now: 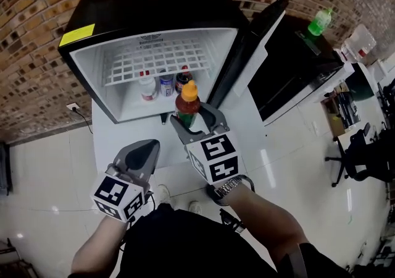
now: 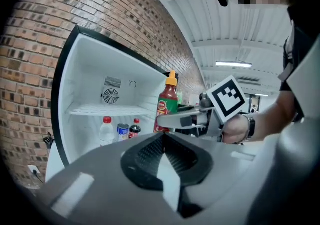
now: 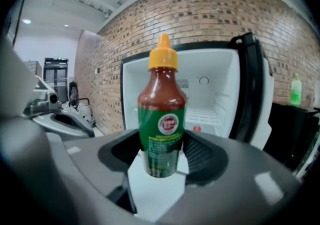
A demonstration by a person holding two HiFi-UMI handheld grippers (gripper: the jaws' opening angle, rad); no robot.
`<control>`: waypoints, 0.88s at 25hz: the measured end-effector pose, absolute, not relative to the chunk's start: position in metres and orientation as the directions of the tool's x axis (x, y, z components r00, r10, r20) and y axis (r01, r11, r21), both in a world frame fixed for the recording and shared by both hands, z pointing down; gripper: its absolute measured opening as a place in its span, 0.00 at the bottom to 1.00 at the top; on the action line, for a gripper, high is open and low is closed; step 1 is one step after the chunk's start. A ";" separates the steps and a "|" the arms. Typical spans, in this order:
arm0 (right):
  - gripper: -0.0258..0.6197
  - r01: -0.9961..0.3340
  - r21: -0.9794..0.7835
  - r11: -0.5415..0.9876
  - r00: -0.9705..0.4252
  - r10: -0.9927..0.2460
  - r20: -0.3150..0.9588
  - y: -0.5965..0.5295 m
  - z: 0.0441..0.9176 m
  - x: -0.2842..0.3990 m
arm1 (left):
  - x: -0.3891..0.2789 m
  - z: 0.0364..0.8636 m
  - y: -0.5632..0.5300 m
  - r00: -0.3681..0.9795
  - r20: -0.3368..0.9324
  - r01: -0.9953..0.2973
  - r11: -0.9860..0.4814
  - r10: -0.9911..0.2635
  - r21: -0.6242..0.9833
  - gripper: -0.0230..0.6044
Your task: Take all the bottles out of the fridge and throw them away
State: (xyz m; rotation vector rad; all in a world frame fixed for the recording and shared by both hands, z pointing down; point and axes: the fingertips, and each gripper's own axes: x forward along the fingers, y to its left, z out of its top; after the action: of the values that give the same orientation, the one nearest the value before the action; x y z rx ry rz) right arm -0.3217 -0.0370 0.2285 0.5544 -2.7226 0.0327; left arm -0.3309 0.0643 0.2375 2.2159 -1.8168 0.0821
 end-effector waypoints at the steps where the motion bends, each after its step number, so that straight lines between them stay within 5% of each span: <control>1: 0.46 -0.379 0.045 0.924 -0.857 -0.369 0.359 -0.034 0.232 -0.309 | -0.319 0.238 0.064 0.213 0.217 -0.969 -0.177 -0.953 0.174 0.04; 22: 0.46 -0.501 -0.109 0.858 -0.737 -0.357 0.574 0.001 0.376 -0.067 | -0.114 0.329 0.041 0.365 0.381 -0.931 -0.324 -0.850 0.169 0.04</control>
State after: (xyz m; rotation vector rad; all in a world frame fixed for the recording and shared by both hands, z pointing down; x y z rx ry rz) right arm -0.0671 0.0015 0.3759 0.6239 -2.4764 0.3467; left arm -0.1139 0.0406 0.3289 2.2755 -1.5598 0.3162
